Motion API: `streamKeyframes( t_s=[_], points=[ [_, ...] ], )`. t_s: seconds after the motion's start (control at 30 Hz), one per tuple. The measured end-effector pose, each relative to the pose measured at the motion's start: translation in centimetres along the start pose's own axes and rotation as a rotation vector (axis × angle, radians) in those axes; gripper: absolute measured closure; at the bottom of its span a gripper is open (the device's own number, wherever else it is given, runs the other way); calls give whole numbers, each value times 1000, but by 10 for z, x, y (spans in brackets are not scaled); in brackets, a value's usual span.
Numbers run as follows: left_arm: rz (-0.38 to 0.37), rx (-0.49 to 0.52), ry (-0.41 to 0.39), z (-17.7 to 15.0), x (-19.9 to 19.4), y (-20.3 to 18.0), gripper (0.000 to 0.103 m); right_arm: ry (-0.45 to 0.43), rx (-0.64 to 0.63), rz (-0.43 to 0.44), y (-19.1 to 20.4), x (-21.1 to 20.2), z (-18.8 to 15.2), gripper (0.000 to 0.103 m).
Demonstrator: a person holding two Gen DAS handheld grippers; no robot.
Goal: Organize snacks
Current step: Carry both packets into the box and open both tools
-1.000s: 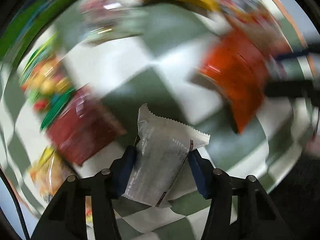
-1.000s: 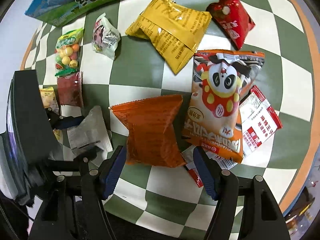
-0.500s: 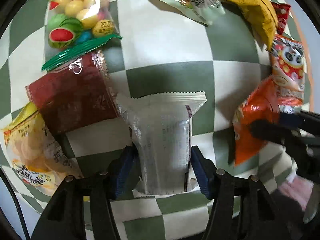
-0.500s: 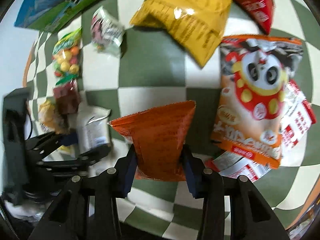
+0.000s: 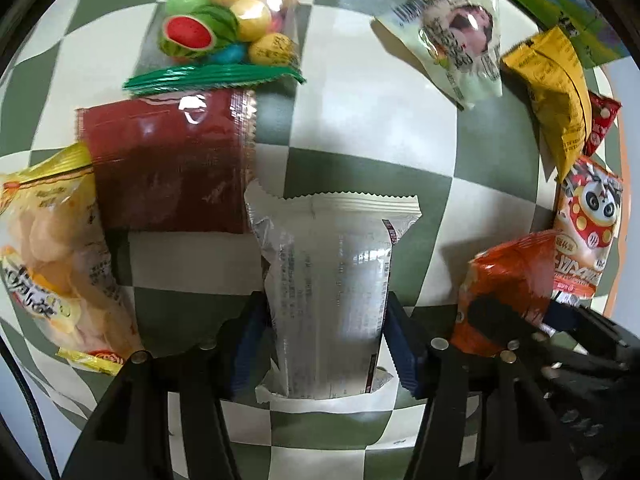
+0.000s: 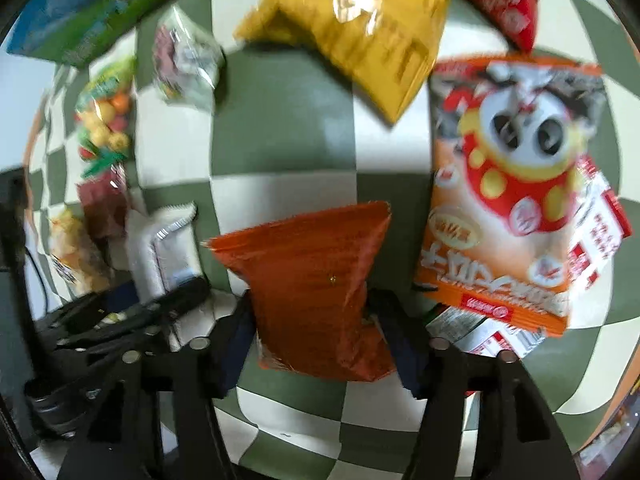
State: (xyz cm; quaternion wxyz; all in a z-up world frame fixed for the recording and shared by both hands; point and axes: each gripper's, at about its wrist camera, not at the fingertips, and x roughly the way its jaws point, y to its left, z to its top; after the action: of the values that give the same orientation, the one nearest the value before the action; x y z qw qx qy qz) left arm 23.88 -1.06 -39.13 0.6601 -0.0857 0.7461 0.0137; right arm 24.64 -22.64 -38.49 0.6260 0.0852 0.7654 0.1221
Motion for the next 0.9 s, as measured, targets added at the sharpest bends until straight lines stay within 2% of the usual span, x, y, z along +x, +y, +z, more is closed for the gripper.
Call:
streamKeyframes(
  t_s=[0.03, 0.17, 0.2, 0.37, 0.5, 0.67, 0.73, 0.9],
  points=[
    [9, 0, -10, 7, -1, 9, 49, -10, -8, -9, 2, 0, 0, 39],
    [26, 0, -37, -4, -26, 18, 51, -54, -15, -8, 6, -9, -5, 54],
    [33, 7, -46, -3, -31, 30, 51, -59, -15, -6, 7, -12, -6, 55],
    [25, 29, -96, -10, -61, 29, 51, -92, -18, 35, 8, -39, -9, 57],
    [-30, 42, -145, -17, -100, 27, 51, -146, -35, 97, 12, -80, -10, 57],
    [-116, 50, -246, -11, -172, 20, 51, -245, -46, 174, 14, -146, -7, 57],
    [-154, 62, -294, -1, -204, 17, 51, -293, -49, 202, 18, -177, -5, 57],
    [-212, 96, -396, 44, -269, 7, 51, -423, -52, 269, 17, -253, 28, 57]
  ],
)
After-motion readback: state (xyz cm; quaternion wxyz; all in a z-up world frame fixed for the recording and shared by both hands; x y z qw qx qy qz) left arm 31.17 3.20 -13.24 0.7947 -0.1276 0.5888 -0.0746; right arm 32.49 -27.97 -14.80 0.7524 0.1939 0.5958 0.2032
